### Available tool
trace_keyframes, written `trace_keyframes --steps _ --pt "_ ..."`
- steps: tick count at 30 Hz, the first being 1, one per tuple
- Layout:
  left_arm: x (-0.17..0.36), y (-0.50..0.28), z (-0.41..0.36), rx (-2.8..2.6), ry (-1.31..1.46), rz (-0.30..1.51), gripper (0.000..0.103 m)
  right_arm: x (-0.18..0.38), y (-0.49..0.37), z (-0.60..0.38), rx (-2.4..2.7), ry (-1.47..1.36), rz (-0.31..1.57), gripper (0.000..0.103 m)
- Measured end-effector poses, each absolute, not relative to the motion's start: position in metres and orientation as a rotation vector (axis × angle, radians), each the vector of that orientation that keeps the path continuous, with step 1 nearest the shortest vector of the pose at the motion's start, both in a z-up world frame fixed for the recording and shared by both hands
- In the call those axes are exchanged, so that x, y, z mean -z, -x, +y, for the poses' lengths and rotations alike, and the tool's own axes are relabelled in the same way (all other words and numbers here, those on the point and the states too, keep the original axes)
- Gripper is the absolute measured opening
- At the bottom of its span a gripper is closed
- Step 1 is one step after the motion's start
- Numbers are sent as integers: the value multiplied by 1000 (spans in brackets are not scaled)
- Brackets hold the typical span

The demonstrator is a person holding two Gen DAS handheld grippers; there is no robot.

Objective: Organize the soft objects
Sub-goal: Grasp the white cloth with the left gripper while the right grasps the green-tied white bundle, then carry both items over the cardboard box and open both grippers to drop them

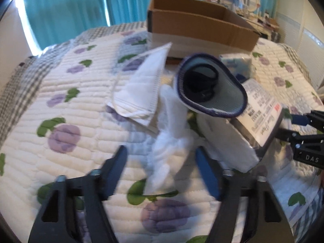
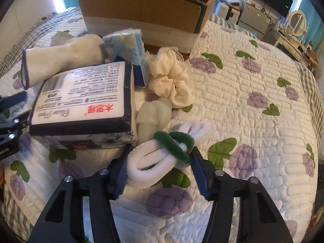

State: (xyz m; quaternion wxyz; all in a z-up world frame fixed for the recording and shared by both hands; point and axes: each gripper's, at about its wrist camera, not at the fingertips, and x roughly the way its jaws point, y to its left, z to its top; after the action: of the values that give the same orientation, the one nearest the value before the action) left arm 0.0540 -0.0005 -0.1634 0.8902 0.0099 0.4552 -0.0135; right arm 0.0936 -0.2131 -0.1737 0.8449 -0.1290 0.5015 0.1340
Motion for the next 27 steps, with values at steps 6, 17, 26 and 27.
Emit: trace_keyframes --steps 6,17,26,27 --pt "157 -48 2 28 -4 911 28 158 -79 -222 -311 182 1025 51" --pt "99 -8 0 44 -3 801 28 109 -35 -230 -298 141 922 50" --pt "34 -11 -10 76 -17 681 28 27 -26 -206 -363 197 733 50" --pt "29 -15 -11 83 -22 672 28 18 -30 -204 -366 202 717 50"
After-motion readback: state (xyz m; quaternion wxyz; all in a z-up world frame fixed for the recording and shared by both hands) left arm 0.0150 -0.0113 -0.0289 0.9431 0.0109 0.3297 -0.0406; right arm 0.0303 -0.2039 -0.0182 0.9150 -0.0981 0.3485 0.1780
